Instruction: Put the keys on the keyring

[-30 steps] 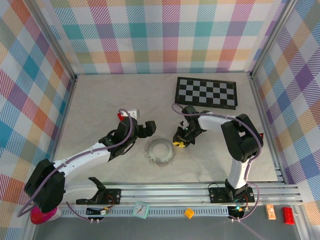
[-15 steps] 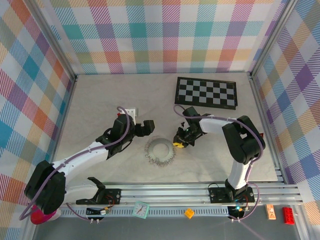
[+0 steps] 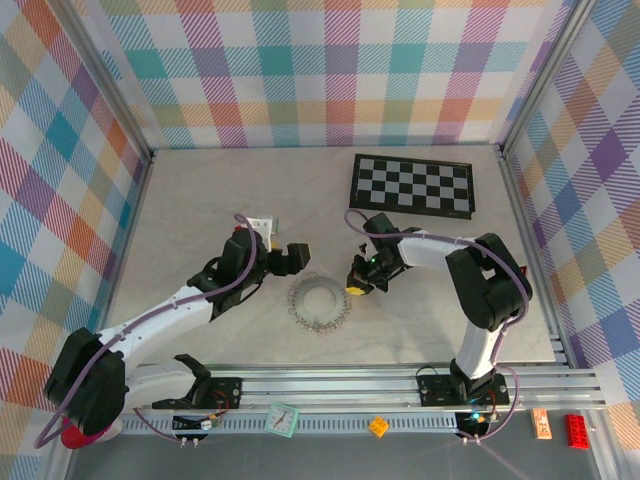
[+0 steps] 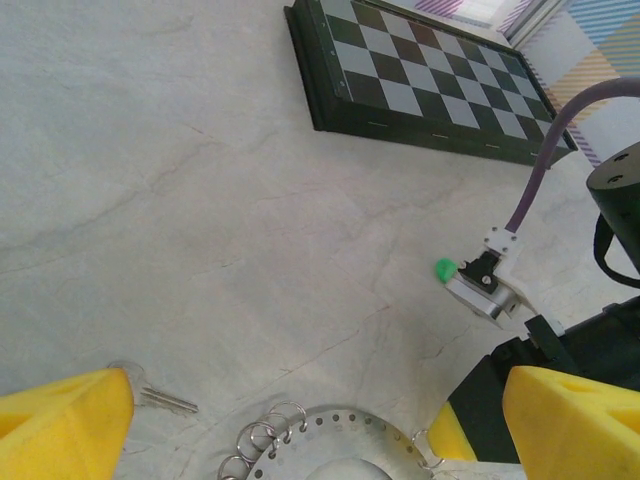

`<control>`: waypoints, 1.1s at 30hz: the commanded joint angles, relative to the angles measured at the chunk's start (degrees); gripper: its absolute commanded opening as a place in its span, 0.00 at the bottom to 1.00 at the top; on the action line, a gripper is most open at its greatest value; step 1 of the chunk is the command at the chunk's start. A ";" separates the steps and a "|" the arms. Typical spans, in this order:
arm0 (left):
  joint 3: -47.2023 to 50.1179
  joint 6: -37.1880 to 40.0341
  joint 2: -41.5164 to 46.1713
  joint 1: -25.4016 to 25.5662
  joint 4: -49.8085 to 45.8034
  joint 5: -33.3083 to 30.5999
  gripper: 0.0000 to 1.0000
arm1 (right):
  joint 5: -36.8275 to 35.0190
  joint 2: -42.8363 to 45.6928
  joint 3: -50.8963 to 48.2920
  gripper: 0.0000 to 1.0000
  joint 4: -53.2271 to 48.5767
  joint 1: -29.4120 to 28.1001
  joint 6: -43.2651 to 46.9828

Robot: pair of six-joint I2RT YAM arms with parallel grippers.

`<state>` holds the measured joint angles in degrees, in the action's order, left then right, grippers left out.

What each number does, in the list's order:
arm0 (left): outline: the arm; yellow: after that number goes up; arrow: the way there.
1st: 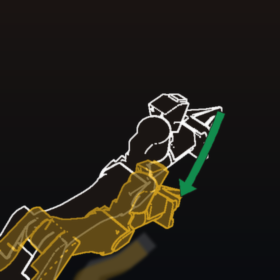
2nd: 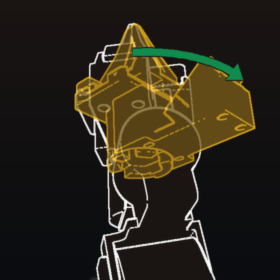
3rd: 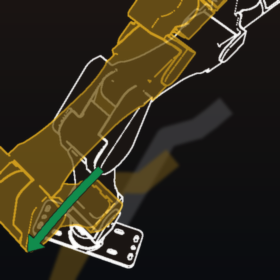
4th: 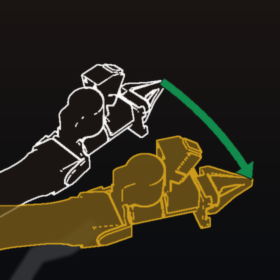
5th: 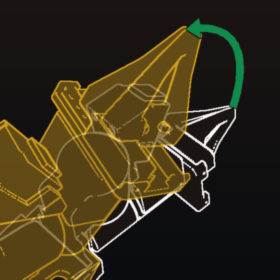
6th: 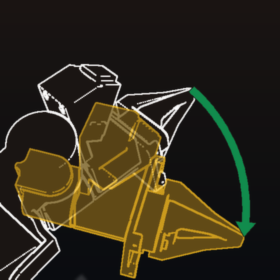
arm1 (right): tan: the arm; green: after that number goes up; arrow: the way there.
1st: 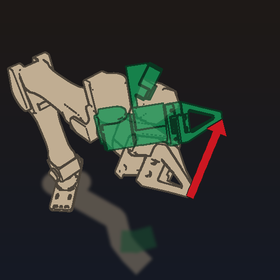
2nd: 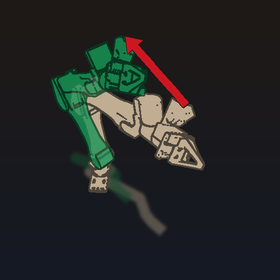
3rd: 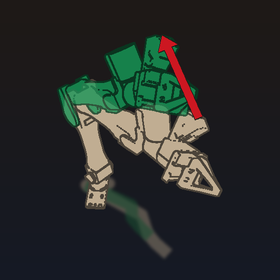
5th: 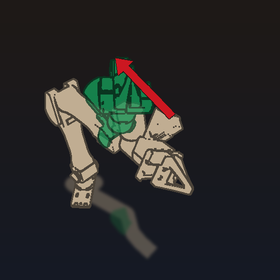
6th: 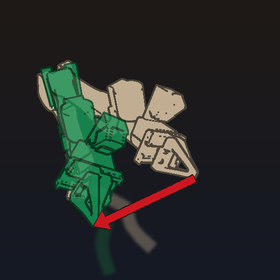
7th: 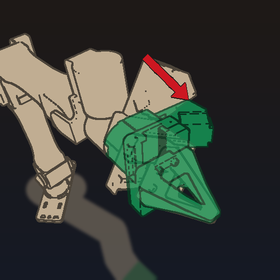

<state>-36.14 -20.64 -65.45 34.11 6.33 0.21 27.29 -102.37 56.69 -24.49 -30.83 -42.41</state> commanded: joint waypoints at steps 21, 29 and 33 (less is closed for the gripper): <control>-15.80 47.62 0.61 -13.28 -20.82 44.86 0.62 | -2.56 29.97 -0.19 0.00 8.95 -5.82 38.46; -15.65 52.95 -1.23 -12.46 -20.90 56.30 0.42 | 4.48 30.40 3.07 0.00 5.65 -6.74 49.59; -15.82 55.45 -2.70 -11.12 -23.81 58.44 0.35 | 6.27 28.69 5.25 0.00 3.09 -7.52 51.31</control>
<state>-50.63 30.41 -67.26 22.02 -14.33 52.77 29.41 -72.71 59.20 -19.64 -37.69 3.99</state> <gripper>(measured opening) 0.360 0.046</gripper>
